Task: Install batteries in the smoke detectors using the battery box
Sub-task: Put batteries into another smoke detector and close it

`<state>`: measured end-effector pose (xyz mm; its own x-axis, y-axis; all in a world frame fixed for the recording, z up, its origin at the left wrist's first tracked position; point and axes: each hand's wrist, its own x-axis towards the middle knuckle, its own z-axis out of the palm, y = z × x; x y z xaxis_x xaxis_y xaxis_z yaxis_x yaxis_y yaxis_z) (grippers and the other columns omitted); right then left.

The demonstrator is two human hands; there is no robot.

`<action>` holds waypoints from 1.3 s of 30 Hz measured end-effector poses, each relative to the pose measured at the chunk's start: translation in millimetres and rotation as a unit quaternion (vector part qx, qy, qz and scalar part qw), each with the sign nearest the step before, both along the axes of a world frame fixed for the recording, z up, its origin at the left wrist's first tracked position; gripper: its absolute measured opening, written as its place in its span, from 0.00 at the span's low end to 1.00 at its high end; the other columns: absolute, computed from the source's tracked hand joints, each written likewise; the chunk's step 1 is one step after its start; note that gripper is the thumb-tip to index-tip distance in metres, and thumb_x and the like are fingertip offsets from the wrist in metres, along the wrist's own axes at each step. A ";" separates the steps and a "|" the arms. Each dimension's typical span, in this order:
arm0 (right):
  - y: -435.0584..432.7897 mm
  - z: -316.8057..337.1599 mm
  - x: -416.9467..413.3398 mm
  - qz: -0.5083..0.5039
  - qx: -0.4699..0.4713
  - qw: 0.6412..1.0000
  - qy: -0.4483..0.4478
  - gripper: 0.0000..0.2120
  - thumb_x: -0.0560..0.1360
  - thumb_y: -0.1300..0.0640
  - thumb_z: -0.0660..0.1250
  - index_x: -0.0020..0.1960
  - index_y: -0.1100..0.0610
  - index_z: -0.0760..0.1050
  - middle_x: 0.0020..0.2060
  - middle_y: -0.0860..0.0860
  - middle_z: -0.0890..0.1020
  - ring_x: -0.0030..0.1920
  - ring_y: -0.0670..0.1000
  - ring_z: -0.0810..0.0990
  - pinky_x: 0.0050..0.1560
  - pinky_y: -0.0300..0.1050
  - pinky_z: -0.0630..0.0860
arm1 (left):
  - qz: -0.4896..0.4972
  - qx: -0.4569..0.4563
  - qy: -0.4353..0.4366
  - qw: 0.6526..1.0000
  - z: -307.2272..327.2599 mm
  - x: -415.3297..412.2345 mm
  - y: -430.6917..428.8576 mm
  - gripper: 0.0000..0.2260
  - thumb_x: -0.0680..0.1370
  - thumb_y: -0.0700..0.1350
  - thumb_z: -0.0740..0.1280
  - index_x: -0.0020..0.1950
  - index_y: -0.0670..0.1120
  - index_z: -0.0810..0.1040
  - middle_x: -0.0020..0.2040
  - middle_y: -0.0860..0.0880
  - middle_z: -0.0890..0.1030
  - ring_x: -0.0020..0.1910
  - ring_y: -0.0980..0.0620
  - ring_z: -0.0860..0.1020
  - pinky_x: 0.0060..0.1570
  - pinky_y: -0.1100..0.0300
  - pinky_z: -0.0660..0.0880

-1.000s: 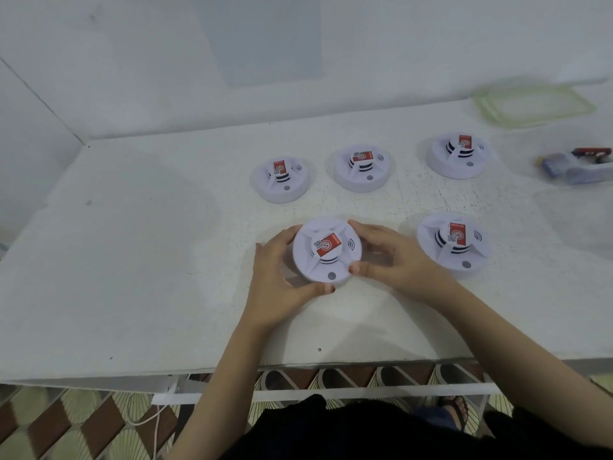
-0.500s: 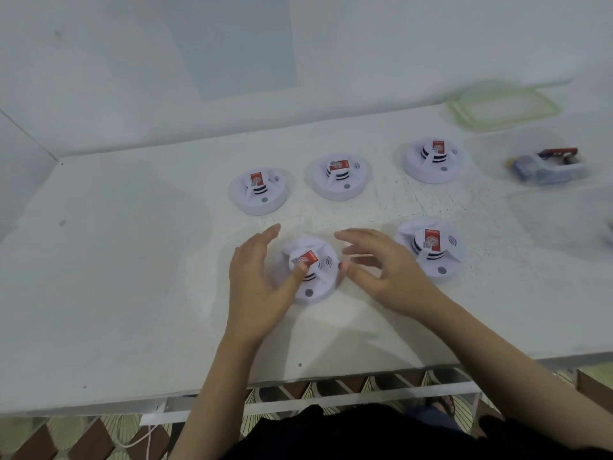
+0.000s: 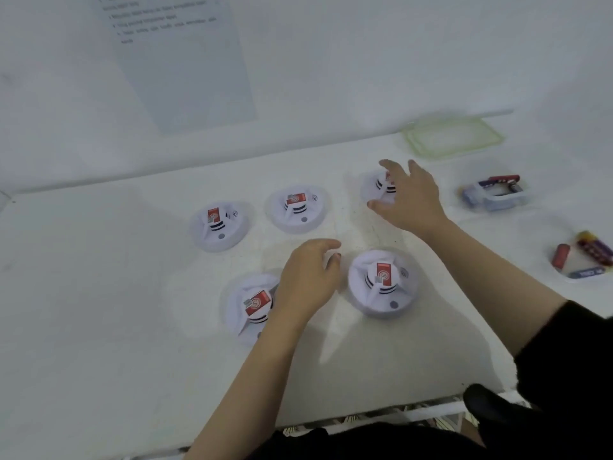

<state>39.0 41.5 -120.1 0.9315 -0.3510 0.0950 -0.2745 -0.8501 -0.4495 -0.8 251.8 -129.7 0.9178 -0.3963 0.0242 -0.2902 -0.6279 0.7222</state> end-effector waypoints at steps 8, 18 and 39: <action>-17.6 10.1 2.3 0.011 0.085 0.995 -0.041 0.37 0.65 0.49 0.75 0.68 0.47 0.61 0.43 0.51 0.76 0.46 0.53 0.76 0.49 0.44 0.67 | 0.019 0.088 -0.006 0.996 3.9 8.1 -12.7 0.15 0.78 0.43 0.65 0.65 0.48 0.77 0.65 0.51 0.77 0.64 0.52 0.73 0.59 0.61 0.68; -5.9 30.8 -35.4 0.134 0.791 0.597 0.006 0.35 0.70 0.48 0.66 0.73 0.58 0.62 0.61 0.61 0.72 0.47 0.58 0.70 0.36 0.44 0.75 | 0.002 -0.255 0.046 0.966 28.1 18.1 -51.6 0.44 0.68 0.52 0.76 0.76 0.60 0.53 0.73 0.55 0.66 0.66 0.64 0.69 0.57 0.77 0.68; -11.5 16.2 -80.2 0.150 0.654 0.737 -0.077 0.23 0.79 0.65 0.56 0.67 0.42 0.70 0.61 0.47 0.78 0.59 0.54 0.79 0.49 0.49 0.80 | -0.082 -0.209 0.027 0.974 31.9 11.6 -40.8 0.37 0.63 0.48 0.79 0.67 0.58 0.66 0.63 0.63 0.72 0.60 0.65 0.73 0.49 0.70 0.75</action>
<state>-41.2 30.0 -103.9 0.9994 -0.0162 -0.0298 -0.0228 0.3262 -0.9450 10.8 211.0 -97.8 0.8479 -0.5027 0.1685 -0.3166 -0.2252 0.9214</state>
